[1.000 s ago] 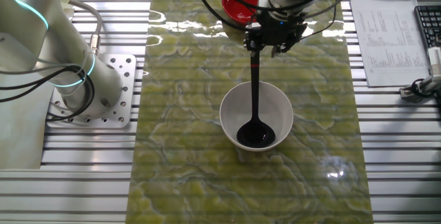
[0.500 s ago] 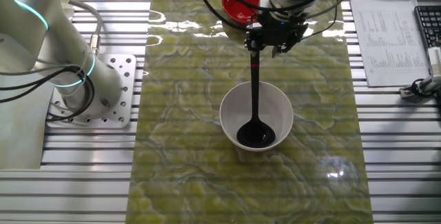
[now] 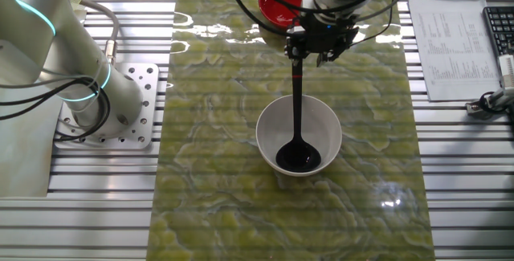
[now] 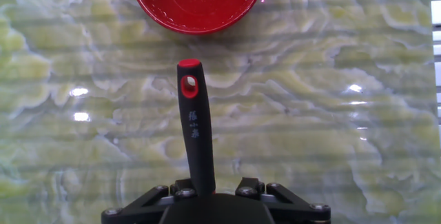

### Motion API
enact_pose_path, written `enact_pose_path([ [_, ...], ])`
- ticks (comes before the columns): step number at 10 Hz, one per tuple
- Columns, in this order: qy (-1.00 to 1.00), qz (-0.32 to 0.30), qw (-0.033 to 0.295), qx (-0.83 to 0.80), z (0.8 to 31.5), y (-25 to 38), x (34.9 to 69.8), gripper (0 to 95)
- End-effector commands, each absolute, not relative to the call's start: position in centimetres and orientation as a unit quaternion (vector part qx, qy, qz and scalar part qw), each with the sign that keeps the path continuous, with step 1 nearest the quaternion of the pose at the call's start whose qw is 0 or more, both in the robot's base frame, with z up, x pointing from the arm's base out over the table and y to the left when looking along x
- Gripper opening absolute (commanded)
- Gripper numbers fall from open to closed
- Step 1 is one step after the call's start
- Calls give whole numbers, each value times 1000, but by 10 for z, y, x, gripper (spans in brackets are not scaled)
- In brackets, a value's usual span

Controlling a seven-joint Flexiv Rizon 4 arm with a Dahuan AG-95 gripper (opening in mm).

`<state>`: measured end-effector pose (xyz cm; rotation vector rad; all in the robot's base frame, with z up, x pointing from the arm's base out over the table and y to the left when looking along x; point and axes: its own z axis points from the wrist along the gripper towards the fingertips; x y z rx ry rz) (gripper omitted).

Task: Scoop water with a large spoon from one bowl to another

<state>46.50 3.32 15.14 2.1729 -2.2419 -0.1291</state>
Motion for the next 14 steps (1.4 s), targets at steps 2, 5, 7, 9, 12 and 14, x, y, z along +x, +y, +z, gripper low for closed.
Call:
enact_pose_path([
  [2, -717, -41, 8, 695, 151, 33, 465, 380],
  [5, -717, -41, 8, 695, 151, 33, 465, 380],
  [7, -705, -12, 16, 709, 141, 44, 454, 380],
  [9, -703, -2, 40, 710, 141, 44, 454, 190],
  [12, -689, 20, 67, 721, 141, 44, 454, 190],
  [14, -673, 26, 66, 737, 141, 44, 454, 380],
])
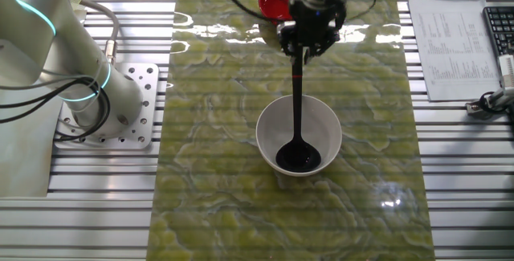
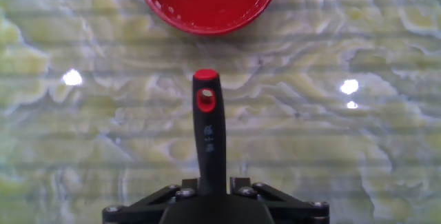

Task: Scoop water with a large spoon from one bowl to another

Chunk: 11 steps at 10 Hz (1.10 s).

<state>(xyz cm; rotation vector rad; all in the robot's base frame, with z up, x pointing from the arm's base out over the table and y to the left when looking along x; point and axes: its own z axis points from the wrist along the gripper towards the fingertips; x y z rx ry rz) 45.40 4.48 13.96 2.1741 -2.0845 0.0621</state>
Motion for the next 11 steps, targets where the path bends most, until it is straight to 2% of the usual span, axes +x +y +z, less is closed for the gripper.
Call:
enact_pose_path([
  [1, -664, 30, 56, 745, 140, 39, 454, 380],
  [7, -686, -10, -10, 727, 138, 15, 455, 380],
  [11, -714, -10, -21, 700, 131, 35, 453, 380],
])
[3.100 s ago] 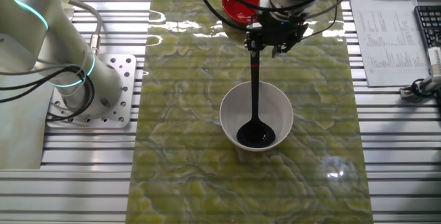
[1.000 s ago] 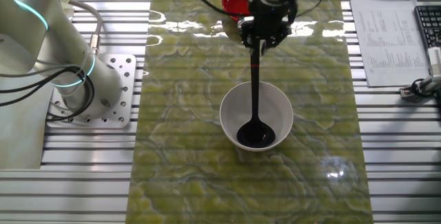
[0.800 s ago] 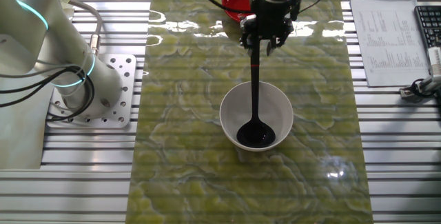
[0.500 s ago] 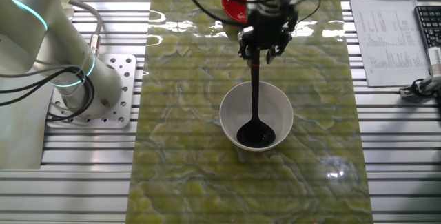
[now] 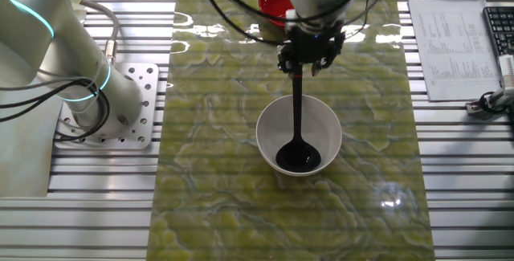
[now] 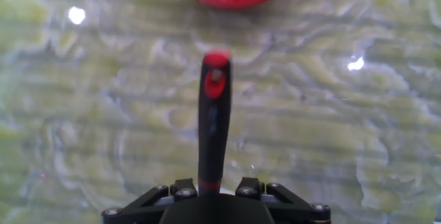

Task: Scoop water with a large spoon from one bowl to another

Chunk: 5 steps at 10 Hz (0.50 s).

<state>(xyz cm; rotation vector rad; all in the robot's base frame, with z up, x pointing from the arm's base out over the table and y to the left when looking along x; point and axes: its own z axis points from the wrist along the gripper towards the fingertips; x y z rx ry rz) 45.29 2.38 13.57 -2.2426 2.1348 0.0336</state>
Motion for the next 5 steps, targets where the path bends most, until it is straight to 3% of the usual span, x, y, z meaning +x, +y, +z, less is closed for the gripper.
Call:
enact_pose_path([
  [1, 715, 9, 20, -698, 131, 39, 452, 380],
  [5, 717, 10, 22, -697, 125, 37, 453, 380],
])
